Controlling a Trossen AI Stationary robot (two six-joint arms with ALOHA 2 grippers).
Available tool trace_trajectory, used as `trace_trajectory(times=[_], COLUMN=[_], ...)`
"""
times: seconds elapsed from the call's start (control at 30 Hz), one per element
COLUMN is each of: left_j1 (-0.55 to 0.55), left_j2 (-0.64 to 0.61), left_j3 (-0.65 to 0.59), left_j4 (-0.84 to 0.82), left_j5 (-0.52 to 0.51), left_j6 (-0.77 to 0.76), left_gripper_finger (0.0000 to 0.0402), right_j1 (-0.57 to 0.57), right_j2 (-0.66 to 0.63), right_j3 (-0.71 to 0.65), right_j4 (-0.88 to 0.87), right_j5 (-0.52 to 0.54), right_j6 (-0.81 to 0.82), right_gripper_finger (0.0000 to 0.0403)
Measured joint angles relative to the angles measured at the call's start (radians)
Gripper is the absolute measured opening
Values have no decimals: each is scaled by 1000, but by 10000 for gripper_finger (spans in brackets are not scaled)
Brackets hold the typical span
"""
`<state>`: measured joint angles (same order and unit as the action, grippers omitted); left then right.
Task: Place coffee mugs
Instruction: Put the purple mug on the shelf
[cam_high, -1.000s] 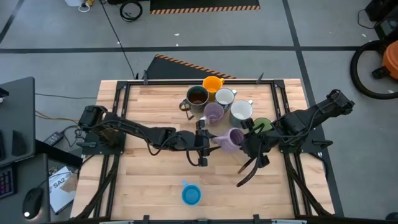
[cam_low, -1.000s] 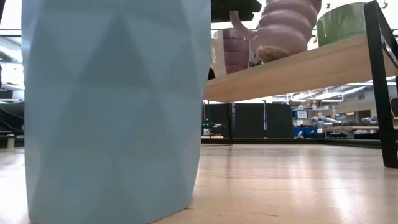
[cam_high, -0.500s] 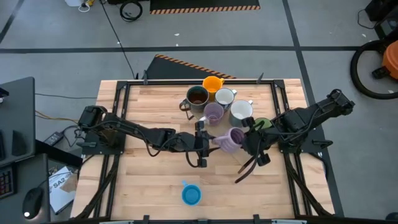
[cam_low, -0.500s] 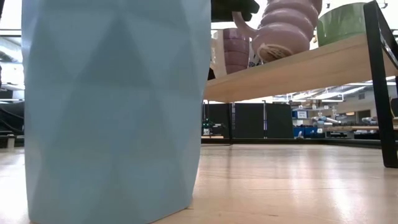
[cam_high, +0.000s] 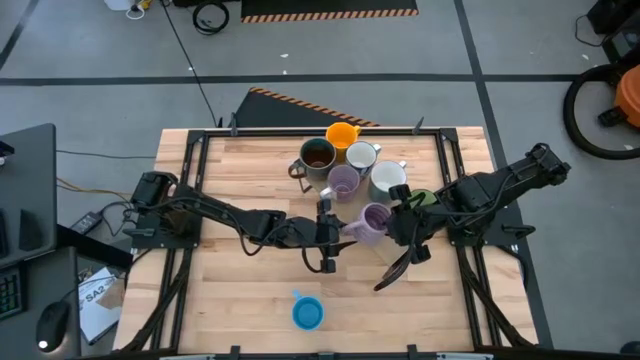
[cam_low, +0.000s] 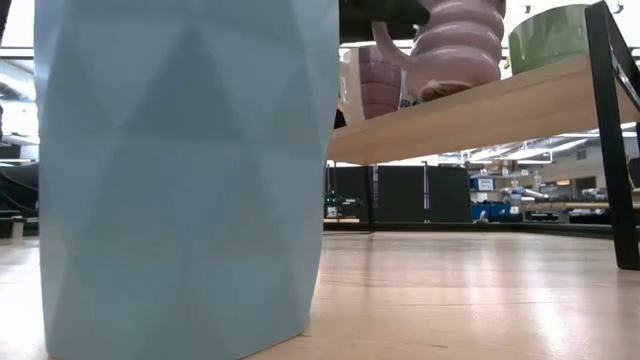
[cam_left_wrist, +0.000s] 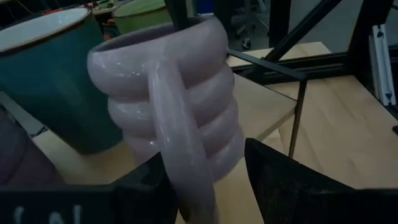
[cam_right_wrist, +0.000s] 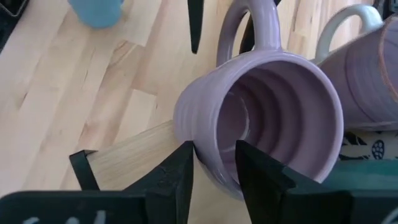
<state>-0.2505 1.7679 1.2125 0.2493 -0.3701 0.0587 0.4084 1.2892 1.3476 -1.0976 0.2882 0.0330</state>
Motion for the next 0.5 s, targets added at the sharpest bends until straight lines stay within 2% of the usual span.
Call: trace_trajectory(times=[0.27, 0.5], left_j1=[5, -8], left_j2=[0, -1], left_j3=[0, 0], left_j4=[-1, -13], left_j5=[-13, -80], left_j6=[1, 39], left_gripper_finger=[174, 174], right_j1=[1, 1], right_j2=[0, 0], right_j3=[0, 0], right_j4=[-4, -16], right_j5=[86, 93], right_j6=[12, 43], right_gripper_finger=[129, 129])
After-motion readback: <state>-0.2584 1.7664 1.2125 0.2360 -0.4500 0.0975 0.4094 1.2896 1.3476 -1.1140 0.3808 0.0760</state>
